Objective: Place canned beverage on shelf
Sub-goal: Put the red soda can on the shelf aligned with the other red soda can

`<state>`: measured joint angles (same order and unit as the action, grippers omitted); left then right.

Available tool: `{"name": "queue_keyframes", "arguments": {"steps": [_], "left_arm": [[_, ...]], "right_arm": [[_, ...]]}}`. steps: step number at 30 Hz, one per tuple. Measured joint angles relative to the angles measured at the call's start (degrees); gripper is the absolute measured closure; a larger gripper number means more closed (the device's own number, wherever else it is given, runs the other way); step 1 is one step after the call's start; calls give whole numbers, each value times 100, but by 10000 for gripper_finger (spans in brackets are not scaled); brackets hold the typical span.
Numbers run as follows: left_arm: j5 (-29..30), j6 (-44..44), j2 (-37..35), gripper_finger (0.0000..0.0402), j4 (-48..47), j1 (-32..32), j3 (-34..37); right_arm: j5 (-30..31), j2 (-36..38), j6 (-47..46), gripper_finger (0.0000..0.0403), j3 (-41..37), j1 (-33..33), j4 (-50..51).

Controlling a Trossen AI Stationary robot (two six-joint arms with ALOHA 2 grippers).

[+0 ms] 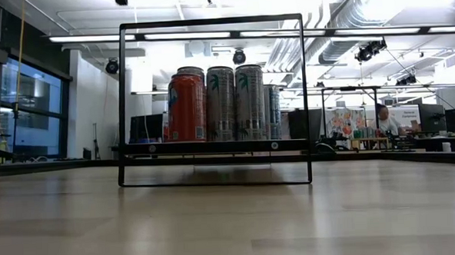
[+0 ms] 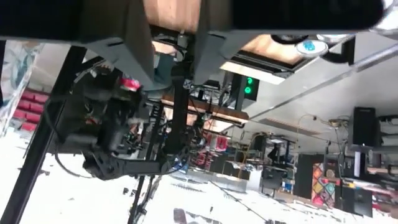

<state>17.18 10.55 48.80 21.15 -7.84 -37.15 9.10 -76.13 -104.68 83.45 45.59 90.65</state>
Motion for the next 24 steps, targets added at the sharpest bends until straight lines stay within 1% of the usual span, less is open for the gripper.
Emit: {"name": "queue_keyframes", "arguments": {"steps": [2,4,7,9,11,14,17,20,24], "left_arm": [[1,-87,0,301,-324,0,-218],[-1,-160,2,268,-683,0,-462],[-1,-177,0,221,-1101,0,-808],[-1,-180,0,196,-1276,0,-969],[-3,-180,0,179,-1256,-2,-1047],[-37,-179,0,165,-1285,-4,-1075],[-84,-179,0,164,-1405,-4,-1075],[-215,-151,2,166,-1643,-4,-1075],[-316,47,2,166,-1833,-4,-1075]], "right_arm": [[583,18,384,120,216,-223,-135],[935,11,686,120,315,-521,-204],[991,1,1401,120,277,-1145,-342],[952,-27,1960,120,266,-1592,-687],[864,-89,2632,120,276,-2055,-1102],[539,-247,3537,120,283,-2709,-1726],[50,-547,4258,120,285,-3247,-2161],[-164,-890,4805,120,285,-3636,-2452],[-358,-1351,5222,120,285,-3992,-2609]]}}
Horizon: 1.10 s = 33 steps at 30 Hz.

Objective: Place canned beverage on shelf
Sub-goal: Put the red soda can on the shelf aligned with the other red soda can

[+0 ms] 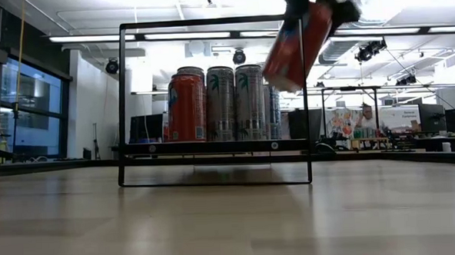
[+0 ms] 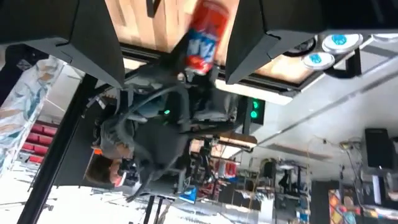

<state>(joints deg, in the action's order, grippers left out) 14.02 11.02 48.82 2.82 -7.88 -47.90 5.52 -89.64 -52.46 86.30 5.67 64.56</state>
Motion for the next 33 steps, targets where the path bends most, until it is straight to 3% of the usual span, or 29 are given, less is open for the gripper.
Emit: {"name": "queue_keyframes", "arguments": {"steps": [13,26,33], "left_arm": [[0,93,15,165,-217,0,0],[0,97,15,165,-217,0,0],[2,99,15,165,-217,0,0]], "right_arm": [[-529,-1092,496,120,0,-242,-778],[-562,-1280,491,120,0,-242,-1030],[-563,-1280,447,35,9,-242,-1109]]}}
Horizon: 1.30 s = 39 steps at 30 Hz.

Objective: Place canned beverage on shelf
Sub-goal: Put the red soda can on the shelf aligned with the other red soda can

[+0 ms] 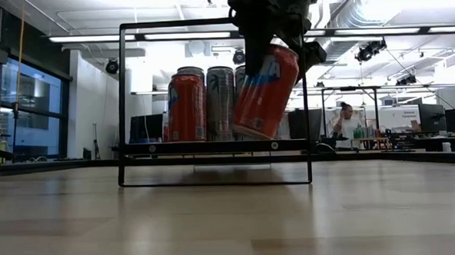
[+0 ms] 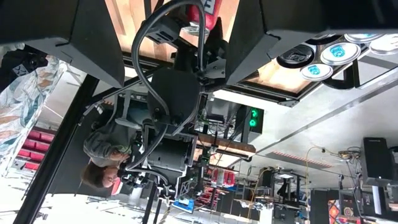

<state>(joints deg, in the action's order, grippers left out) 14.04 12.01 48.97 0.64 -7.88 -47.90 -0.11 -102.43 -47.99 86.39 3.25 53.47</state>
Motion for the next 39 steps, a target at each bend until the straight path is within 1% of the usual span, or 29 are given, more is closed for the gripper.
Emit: {"name": "queue_keyframes", "arguments": {"steps": [5,7,10,12,15,19,22,25,27,30,35,39], "left_arm": [[0,2,0,165,0,0,0],[0,3,0,165,0,0,0],[0,3,0,165,0,0,0],[0,2,0,165,0,0,2],[0,4,0,165,0,-2,2],[0,3,-2,165,-70,-2,3],[0,4,0,165,-185,-2,7],[0,4,-2,165,-266,-2,7],[0,4,-2,165,-267,-2,7],[0,4,-2,165,-261,-2,7],[0,2,0,165,-258,-2,7],[0,2,-1,165,-257,-2,7]], "right_arm": [[3,0,-9,26,0,0,-57],[-11,0,-112,27,0,0,-231],[-205,0,-208,27,0,0,-607],[-211,0,-183,26,0,0,-749],[-186,25,34,26,0,0,-702],[55,251,486,26,0,28,-164],[513,533,699,25,0,158,689],[1020,856,623,25,-6,352,1583],[1058,1103,361,25,-127,502,1926],[997,1582,-426,25,-687,808,2065],[437,2417,-2242,25,-1978,1457,2044],[-233,2854,-3480,25,-2682,2003,2107]]}}
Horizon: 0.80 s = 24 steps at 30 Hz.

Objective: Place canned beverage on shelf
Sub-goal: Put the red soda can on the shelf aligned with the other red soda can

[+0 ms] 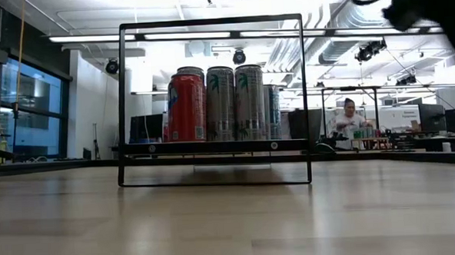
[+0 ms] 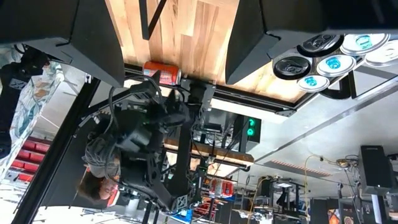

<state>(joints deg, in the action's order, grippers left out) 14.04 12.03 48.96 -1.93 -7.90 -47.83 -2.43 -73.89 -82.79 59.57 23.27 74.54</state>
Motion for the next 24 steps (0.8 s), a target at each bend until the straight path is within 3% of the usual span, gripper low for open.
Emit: {"name": "queue_keyframes", "arguments": {"steps": [5,13,19,24], "left_arm": [[0,-2,0,165,-1,0,0],[1,-2,-2,165,2,0,0],[0,-2,1,165,2,0,0],[1,-2,-1,165,2,0,0]], "right_arm": [[-877,114,-1099,25,-461,644,173],[-1299,114,-2594,25,-929,1442,25],[-1813,114,-3278,25,-1803,1925,-1199],[-1722,110,-3846,25,-2543,2029,-2573]]}}
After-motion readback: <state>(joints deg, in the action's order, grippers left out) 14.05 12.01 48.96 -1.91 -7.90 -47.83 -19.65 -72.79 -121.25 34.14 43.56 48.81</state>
